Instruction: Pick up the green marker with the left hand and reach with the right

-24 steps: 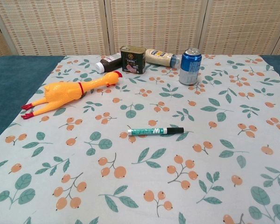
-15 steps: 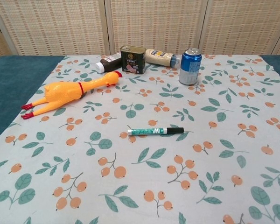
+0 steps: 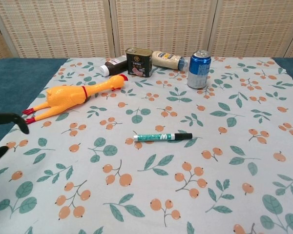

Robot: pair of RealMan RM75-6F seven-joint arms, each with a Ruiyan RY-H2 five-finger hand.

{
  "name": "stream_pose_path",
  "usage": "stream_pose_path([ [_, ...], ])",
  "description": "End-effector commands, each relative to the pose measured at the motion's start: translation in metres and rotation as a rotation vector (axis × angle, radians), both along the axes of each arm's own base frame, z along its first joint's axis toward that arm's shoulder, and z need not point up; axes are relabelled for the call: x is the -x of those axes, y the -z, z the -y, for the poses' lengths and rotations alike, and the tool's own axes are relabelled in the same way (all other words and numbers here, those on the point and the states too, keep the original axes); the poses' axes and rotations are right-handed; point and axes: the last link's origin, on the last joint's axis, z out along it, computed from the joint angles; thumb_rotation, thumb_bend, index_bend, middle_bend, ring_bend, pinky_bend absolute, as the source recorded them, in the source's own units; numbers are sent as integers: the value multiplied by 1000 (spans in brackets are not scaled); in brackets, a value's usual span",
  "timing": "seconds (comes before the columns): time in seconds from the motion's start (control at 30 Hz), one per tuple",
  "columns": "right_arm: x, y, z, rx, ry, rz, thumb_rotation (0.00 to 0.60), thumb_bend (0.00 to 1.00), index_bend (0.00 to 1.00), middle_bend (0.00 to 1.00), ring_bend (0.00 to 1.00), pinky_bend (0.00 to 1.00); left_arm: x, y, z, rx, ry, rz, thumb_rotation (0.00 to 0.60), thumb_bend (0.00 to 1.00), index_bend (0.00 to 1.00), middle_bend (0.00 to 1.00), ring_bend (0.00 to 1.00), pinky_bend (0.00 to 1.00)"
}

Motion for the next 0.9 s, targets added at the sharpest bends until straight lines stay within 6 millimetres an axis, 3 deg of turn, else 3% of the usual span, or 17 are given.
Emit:
stream_pose_path([
  [0.03, 2, 3, 2, 0, 7, -9, 600, 206, 0, 0, 0, 0, -29, 39, -19, 25, 40, 26, 600, 479, 425, 1000, 1000, 1000],
  [0.27, 5, 7, 5, -7, 28, -14, 600, 206, 0, 0, 0, 0, -71, 69, -33, 22, 59, 113, 600, 475, 428, 1000, 1000, 1000],
  [0.53, 8, 7, 7, -15, 49, -18, 600, 205, 0, 0, 0, 0, -102, 106, -51, -8, 106, 68, 600, 459, 396, 1000, 1000, 1000],
  [0.73, 11, 7, 9, -15, 61, -13, 600, 206, 0, 0, 0, 0, -113, 129, -68, -41, 129, 21, 600, 446, 353, 1000, 1000, 1000],
  [0.9, 12, 5, 10, -13, 66, -13, 600, 205, 0, 0, 0, 0, -114, 136, -72, -45, 130, 14, 600, 445, 346, 1000, 1000, 1000],
])
